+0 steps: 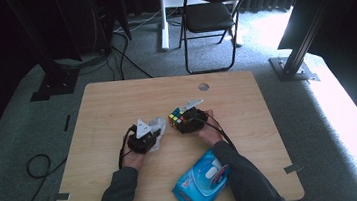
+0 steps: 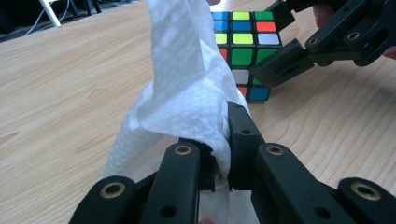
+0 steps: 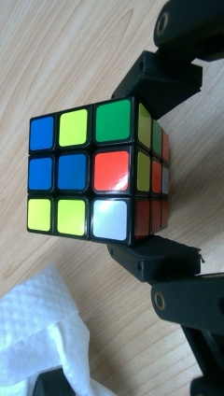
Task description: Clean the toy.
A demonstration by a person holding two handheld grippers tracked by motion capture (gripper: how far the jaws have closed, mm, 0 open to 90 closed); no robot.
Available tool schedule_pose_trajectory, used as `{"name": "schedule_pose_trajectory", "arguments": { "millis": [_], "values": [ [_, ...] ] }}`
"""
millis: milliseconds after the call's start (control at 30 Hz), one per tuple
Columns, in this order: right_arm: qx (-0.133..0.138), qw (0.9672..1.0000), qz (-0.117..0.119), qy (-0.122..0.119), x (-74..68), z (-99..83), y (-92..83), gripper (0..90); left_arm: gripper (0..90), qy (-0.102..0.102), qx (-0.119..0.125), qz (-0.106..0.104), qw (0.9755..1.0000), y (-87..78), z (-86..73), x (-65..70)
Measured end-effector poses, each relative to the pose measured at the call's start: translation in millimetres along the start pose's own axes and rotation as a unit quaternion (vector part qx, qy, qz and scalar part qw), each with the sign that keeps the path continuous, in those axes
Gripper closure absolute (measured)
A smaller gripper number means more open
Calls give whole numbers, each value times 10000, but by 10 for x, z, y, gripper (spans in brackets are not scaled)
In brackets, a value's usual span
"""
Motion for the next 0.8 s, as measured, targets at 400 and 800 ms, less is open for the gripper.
{"name": "schedule_pose_trajectory", "arguments": {
  "millis": [400,800],
  "values": [
    [-154,9996,238,-46,-28,-38,33,336,821,-4,-14,-14,10000,-3,-24,13],
    [404,9987,294,74,11,3,-148,288,799,-29,-3,-3,10000,-21,-35,-2]
  ]
}}
Point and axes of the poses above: each handheld gripper's, and its own axes: y roughly forward along the jaws, z roughly out of its top, x roughly to its right, the point moved 2 cm from there along y, roughly forward along the jaws, and after that the axes turned 4 degrees about -z, right-handed, at the moved point
